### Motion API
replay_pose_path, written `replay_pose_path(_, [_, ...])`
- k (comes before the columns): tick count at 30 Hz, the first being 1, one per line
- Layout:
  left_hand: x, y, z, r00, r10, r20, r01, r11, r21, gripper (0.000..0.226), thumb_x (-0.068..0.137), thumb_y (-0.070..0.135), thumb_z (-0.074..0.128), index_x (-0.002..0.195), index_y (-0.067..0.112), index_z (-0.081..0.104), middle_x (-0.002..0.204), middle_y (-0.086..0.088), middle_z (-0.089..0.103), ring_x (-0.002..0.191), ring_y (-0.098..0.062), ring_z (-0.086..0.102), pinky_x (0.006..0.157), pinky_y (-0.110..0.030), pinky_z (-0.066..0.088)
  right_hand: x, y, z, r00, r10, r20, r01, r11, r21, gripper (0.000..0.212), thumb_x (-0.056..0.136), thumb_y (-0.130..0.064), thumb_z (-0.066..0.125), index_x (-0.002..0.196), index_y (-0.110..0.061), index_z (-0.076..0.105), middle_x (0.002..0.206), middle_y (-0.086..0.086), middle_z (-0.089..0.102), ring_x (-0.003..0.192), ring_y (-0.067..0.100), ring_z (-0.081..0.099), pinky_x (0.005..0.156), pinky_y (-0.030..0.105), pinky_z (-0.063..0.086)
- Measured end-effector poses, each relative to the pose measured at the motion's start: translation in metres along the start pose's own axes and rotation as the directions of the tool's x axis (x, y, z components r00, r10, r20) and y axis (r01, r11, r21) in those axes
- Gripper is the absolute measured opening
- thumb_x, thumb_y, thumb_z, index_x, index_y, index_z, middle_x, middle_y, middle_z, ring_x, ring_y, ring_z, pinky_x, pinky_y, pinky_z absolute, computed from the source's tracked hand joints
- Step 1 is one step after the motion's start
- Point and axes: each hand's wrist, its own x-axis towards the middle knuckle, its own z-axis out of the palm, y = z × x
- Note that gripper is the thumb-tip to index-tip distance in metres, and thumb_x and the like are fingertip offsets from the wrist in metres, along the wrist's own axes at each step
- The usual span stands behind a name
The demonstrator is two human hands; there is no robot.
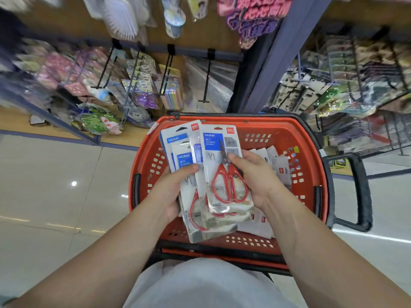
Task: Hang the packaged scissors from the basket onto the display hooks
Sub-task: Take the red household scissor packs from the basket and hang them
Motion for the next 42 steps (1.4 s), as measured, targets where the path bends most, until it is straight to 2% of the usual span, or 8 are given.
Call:
replay_pose_path(4, [-0.024,0.002,0.003,0.994,0.064,-0.086,-0.065,0.998,-0.005,0.034,0.096,0.006,0.063,0.127,0.018,0.069,0.118,-0.013,0.078,0.101,-0.032,0.076,0.087,-0.048,0.061,-0.010,-0.015,0.010,0.998,0.012,0.054,-0.011,1.000,-0.016,0.013,0.101,-0.016,0.065,0.103,-0.011,0.077,0.095,0.015,0.078,0.080,0.026,0.074,0.082,0.047,0.061])
replay_pose_path(12, [-0.059,0.013,-0.026,0.990,0.087,-0.110,-0.091,0.995,-0.038,0.033,0.095,0.015,0.066,0.127,0.016,0.071,0.113,-0.014,0.079,0.090,-0.029,0.078,0.074,-0.040,0.063,-0.037,-0.014,0.055,0.997,-0.014,0.080,0.020,0.996,-0.084,0.013,0.101,-0.012,0.065,0.103,-0.006,0.076,0.090,0.017,0.079,0.071,0.024,0.077,0.060,0.036,0.064])
replay_pose_path(15, [-0.068,0.016,-0.050,0.994,0.063,-0.084,-0.070,0.994,-0.085,0.057,0.078,0.024,0.084,0.132,0.014,0.068,0.118,-0.016,0.078,0.098,-0.034,0.078,0.083,-0.047,0.063,-0.047,-0.006,0.075,0.996,-0.041,0.076,0.050,0.992,-0.119,0.013,0.102,-0.011,0.064,0.105,-0.007,0.076,0.085,0.011,0.080,0.068,0.019,0.077,0.054,0.028,0.059])
replay_pose_path(21, [-0.076,0.051,-0.110,0.993,0.100,-0.054,-0.109,0.977,-0.182,0.063,0.069,0.011,0.076,0.131,0.006,0.068,0.110,-0.020,0.079,0.080,-0.032,0.079,0.061,-0.042,0.064,-0.046,0.004,0.152,0.998,-0.047,0.040,0.052,0.988,-0.147,0.013,0.102,-0.011,0.063,0.105,-0.007,0.075,0.093,0.019,0.079,0.072,0.025,0.078,0.057,0.033,0.062])
replay_pose_path(25, [-0.080,0.097,-0.172,0.990,0.130,-0.060,-0.139,0.968,-0.207,0.056,0.077,0.008,0.076,0.132,0.006,0.068,0.114,-0.021,0.078,0.086,-0.034,0.078,0.067,-0.046,0.066,-0.039,0.005,0.230,0.998,-0.062,0.030,0.065,0.991,-0.116,0.018,0.101,-0.013,0.064,0.113,-0.004,0.074,0.099,0.022,0.078,0.079,0.032,0.076,0.077,0.049,0.062])
replay_pose_path(32, [-0.096,0.181,-0.265,0.989,0.138,-0.048,-0.146,0.949,-0.278,0.037,0.093,0.010,0.069,0.130,0.009,0.070,0.121,-0.023,0.075,0.115,-0.044,0.069,0.103,-0.066,0.052,-0.038,-0.008,0.348,0.988,-0.154,0.016,0.155,0.985,-0.071,0.010,0.100,-0.011,0.064,0.098,-0.009,0.073,0.088,0.018,0.076,0.071,0.028,0.074,0.081,0.052,0.060])
replay_pose_path(36, [-0.103,0.222,-0.296,0.981,0.183,-0.064,-0.194,0.932,-0.305,0.022,0.094,0.010,0.069,0.115,0.015,0.073,0.102,-0.015,0.080,0.086,-0.033,0.076,0.087,-0.054,0.060,-0.047,-0.024,0.379,0.979,-0.200,0.023,0.200,0.980,-0.005,0.010,0.102,-0.017,0.063,0.101,-0.010,0.070,0.088,0.016,0.078,0.072,0.027,0.076,0.073,0.044,0.061])
replay_pose_path(42, [-0.112,0.282,-0.306,0.965,0.258,-0.038,-0.256,0.912,-0.319,0.012,0.097,0.019,0.068,0.108,0.019,0.072,0.095,-0.011,0.081,0.079,-0.029,0.078,0.075,-0.046,0.061,-0.053,-0.064,0.399,0.937,-0.350,0.011,0.350,0.937,0.005,0.015,0.103,-0.019,0.061,0.108,-0.011,0.073,0.091,0.013,0.079,0.071,0.022,0.077,0.061,0.036,0.062])
